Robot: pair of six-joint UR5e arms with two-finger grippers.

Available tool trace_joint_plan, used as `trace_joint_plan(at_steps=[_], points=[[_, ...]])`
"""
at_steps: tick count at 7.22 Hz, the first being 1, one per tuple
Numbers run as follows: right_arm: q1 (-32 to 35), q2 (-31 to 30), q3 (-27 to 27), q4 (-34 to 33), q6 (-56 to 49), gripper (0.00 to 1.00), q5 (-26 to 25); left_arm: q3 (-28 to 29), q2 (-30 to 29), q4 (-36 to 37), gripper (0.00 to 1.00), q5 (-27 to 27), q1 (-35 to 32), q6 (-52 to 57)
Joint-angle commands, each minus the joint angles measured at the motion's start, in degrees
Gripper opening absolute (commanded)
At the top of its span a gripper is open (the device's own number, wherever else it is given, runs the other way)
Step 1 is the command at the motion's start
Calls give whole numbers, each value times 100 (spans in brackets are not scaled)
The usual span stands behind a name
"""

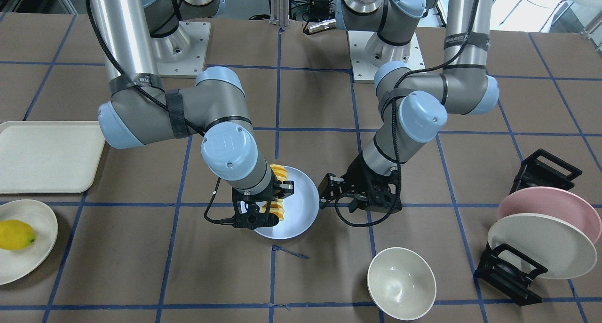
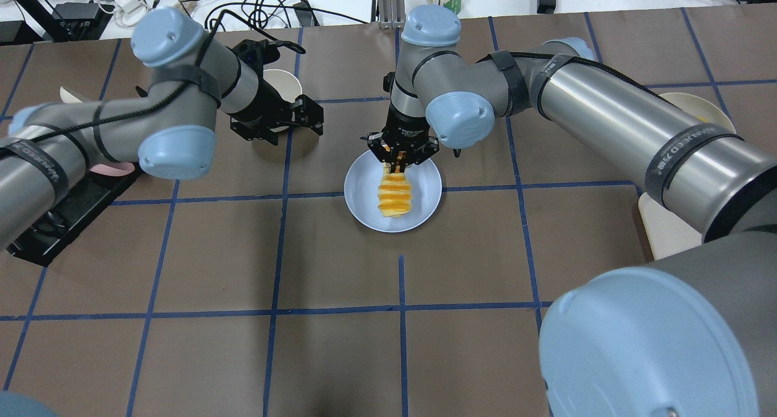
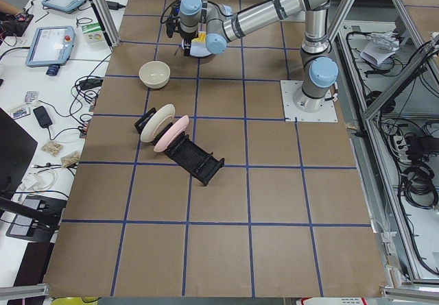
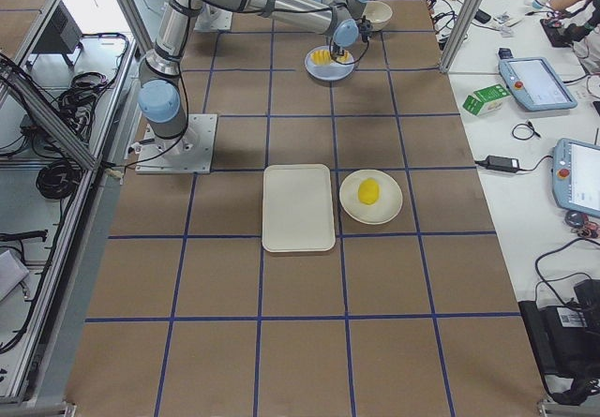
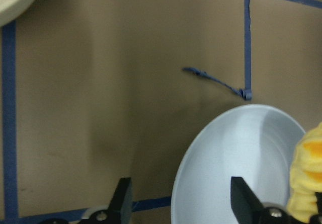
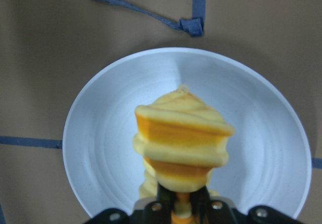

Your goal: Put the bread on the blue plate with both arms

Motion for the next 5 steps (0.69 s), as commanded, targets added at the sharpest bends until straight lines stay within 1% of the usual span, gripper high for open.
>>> trace_joint_plan(at_steps=[1, 3, 4, 5], points=[[57, -10, 118, -29, 2, 100, 16, 836, 688, -2282, 100, 710, 7, 174], [66, -72, 92, -12, 54, 100, 7, 927, 1461, -3165, 100, 1157, -28, 87], [40, -281, 49, 101, 37, 100, -106, 962, 1647, -3370, 100, 1159, -28, 42], [-160, -701, 161, 738, -41, 100, -350, 875, 1728, -3372, 100, 1168, -28, 42]])
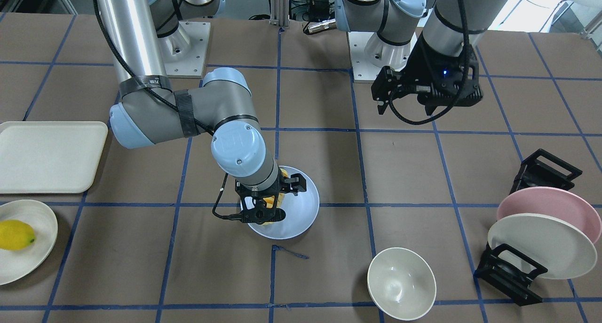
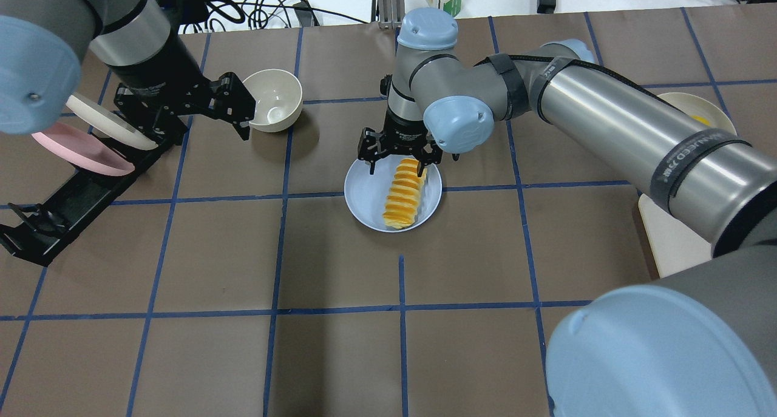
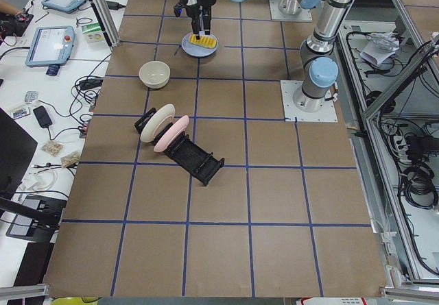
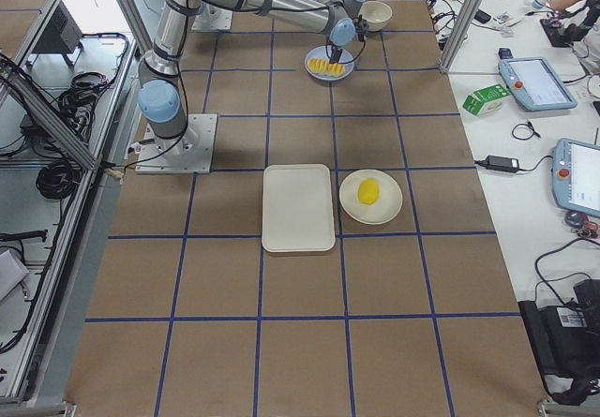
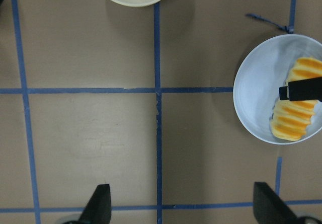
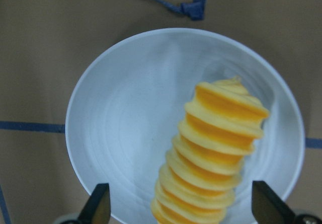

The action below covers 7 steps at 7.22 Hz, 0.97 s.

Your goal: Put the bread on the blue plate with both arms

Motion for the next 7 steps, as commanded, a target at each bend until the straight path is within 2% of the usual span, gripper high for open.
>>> trace_joint_plan(at_steps=[1, 3, 4, 5, 6, 7], points=[[-548, -686, -64, 1022, -137, 100, -582, -44, 193, -133, 100, 17, -2, 31], [-1418, -1477, -83, 1691, -628, 100, -655, -36, 211, -107, 100, 8, -2, 76], [-1544, -1933, -4, 1982, -761, 100, -665, -44, 228, -107, 100, 17, -2, 76], [-1649, -2451, 14, 2603, -788, 100, -743, -53, 237, -107, 100, 26, -2, 76], [-1633, -2700, 14, 2913, -780, 100, -1040, -44, 281, -107, 100, 52, -2, 76], [-1642, -2693, 23, 2925, -719, 100, -1191, -62, 290, -116, 100, 52, -2, 76]])
